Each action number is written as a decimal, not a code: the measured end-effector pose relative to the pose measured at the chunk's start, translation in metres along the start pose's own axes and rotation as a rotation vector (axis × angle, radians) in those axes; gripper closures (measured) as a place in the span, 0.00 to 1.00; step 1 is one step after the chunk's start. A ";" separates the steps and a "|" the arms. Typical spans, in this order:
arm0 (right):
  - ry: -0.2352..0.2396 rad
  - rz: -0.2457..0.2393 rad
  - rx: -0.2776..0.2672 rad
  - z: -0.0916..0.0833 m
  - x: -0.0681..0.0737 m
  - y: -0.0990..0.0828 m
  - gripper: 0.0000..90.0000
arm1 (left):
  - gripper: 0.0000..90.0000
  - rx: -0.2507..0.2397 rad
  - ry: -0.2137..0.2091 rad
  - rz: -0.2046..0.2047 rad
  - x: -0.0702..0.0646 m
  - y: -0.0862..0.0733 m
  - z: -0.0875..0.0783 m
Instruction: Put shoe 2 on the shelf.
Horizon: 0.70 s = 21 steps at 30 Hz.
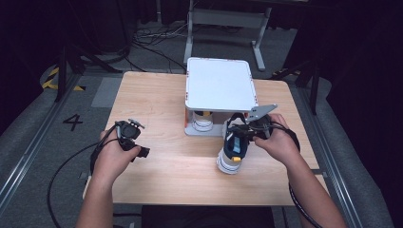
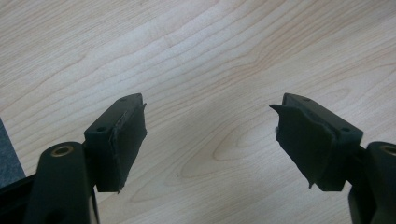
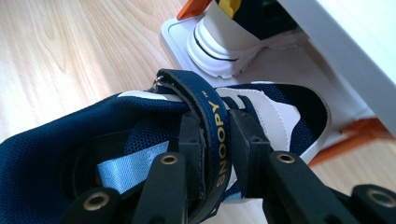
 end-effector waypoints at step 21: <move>-0.160 -0.160 -0.063 0.026 0.003 0.013 0.61 | 0.28 0.015 -0.001 0.027 -0.004 0.007 0.001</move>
Point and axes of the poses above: each handheld gripper's, and its own axes: z roughly forward along the jaws, y roughly out of its top, x roughly to its left, the point moved 1 cm from there along z, roughly forward along the jaws, and after that the axes turned 14 degrees about x, right-handed, at the moved point
